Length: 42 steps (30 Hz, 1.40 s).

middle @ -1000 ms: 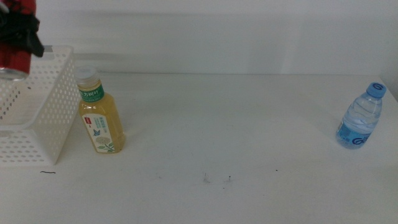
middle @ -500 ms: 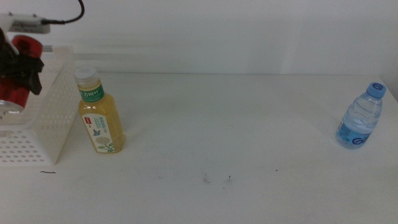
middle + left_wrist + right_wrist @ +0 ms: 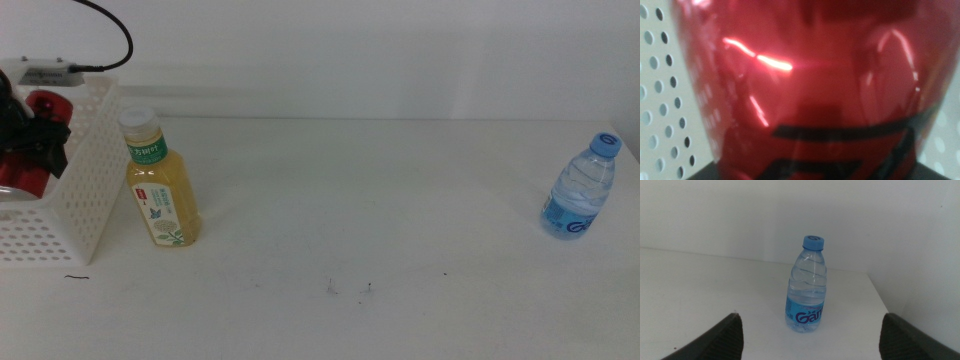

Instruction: Use arms to grab the bottles and put them into the dustbin to the left of the table.

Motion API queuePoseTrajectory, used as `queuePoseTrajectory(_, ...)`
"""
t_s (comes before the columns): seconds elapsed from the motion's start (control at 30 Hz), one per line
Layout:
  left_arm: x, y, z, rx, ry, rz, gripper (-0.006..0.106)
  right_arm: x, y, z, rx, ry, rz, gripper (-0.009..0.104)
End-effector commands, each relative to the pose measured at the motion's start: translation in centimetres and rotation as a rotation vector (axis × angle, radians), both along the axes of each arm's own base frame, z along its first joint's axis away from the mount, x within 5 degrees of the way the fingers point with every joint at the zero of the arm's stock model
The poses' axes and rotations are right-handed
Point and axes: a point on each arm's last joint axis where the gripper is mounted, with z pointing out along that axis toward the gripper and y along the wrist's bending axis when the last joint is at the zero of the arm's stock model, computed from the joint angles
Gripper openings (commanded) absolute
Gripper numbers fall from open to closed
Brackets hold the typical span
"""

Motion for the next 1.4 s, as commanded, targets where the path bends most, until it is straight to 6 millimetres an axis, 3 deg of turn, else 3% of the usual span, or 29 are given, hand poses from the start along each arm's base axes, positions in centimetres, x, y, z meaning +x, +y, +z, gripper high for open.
queuePoseTrajectory(0.0, 0.2, 0.2, 0.7, -0.015, -0.040, 0.004, 0.030, 0.0, 0.0, 0.0, -0.016, -0.009, -0.004, 0.093)
queuePoseTrajectory(0.27, 0.3, 0.3, 0.4, -0.017, -0.037, -0.012, 0.034, 0.0, 0.0, 0.0, -0.016, -0.009, -0.004, 0.093)
queuePoseTrajectory(0.4, 0.3, 0.2, 0.4, -0.025, -0.039, -0.011, 0.049, 0.0, 0.0, 0.0, -0.016, -0.009, -0.004, 0.093)
queuePoseTrajectory(0.63, 0.3, 0.1, 0.4, -0.031, -0.041, -0.010, 0.094, 0.0, 0.0, 0.0, -0.016, -0.009, -0.004, 0.093)
queuePoseTrajectory(0.8, 0.2, -0.1, 1.3, -0.032, -0.061, -0.011, 0.094, 0.0, 0.0, 0.0, -0.016, -0.009, -0.004, 0.093)
queuePoseTrajectory(0.97, -0.3, -0.2, 5.9, -0.011, -0.177, 0.036, 0.094, 0.0, 0.0, 0.0, -0.016, -0.009, -0.004, 0.093)
queuePoseTrajectory(1.1, -2.2, -1.3, 10.9, 0.012, -0.285, 0.045, 0.094, 0.0, 0.0, 0.0, -0.016, -0.009, -0.004, 0.093)
queuePoseTrajectory(1.23, -4.9, -4.0, 15.2, 0.017, -0.378, 0.003, 0.094, 0.0, 0.0, 0.0, -0.016, -0.009, -0.004, 0.093)
queuePoseTrajectory(1.37, -8.5, -7.2, 16.8, -0.009, -0.397, -0.024, 0.094, 0.0, 0.0, 0.0, -0.016, -0.009, -0.004, 0.093)
